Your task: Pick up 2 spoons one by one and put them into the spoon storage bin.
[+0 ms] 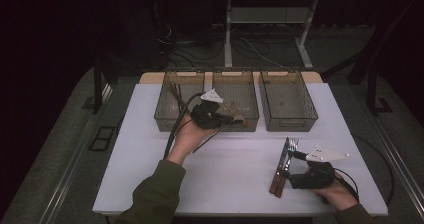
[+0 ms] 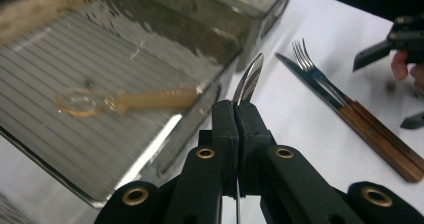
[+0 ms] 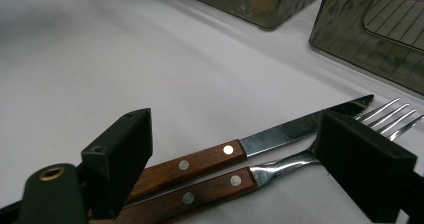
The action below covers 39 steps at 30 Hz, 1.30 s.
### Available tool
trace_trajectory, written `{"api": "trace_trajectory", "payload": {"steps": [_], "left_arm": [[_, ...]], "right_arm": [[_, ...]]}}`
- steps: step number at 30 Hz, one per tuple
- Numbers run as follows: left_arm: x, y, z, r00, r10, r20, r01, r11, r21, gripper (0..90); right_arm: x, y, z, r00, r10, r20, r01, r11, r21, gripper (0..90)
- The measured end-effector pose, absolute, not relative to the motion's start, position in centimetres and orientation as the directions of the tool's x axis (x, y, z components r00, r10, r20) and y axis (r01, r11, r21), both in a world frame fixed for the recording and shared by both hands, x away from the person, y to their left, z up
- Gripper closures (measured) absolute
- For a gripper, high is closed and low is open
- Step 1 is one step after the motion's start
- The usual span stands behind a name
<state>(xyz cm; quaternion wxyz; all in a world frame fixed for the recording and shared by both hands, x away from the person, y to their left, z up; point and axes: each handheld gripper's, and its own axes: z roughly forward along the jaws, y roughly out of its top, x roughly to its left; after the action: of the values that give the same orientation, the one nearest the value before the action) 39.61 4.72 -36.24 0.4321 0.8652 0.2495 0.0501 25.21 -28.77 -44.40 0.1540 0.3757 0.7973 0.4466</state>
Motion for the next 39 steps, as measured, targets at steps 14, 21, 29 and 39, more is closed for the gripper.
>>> {"api": "trace_trajectory", "payload": {"steps": [14, 21, 29, 39], "left_arm": [[43.7, 3.3, -33.5, 0.851, 0.514, -0.106, 0.389, -0.482, 0.785, 89.0], [46.3, 2.7, -32.6, 0.834, 0.543, -0.095, 0.399, -0.475, 0.784, 89.0], [48.8, 1.2, -32.5, 0.809, 0.582, -0.086, 0.412, -0.456, 0.789, 89.0], [50.7, -0.5, -34.4, 0.78, 0.617, -0.1, 0.438, -0.425, 0.792, 89.0]], "right_arm": [[25.2, -28.9, -44.4, -0.667, 0.738, 0.1, 0.466, 0.309, 0.829, 15.1], [25.2, -29.0, -44.4, -0.666, 0.739, 0.105, 0.465, 0.301, 0.832, 15.1], [25.2, -29.1, -44.4, -0.665, 0.738, 0.116, 0.47, 0.293, 0.833, 15.1], [25.2, -29.2, -44.4, -0.671, 0.732, 0.12, 0.467, 0.291, 0.835, 15.1]]}}
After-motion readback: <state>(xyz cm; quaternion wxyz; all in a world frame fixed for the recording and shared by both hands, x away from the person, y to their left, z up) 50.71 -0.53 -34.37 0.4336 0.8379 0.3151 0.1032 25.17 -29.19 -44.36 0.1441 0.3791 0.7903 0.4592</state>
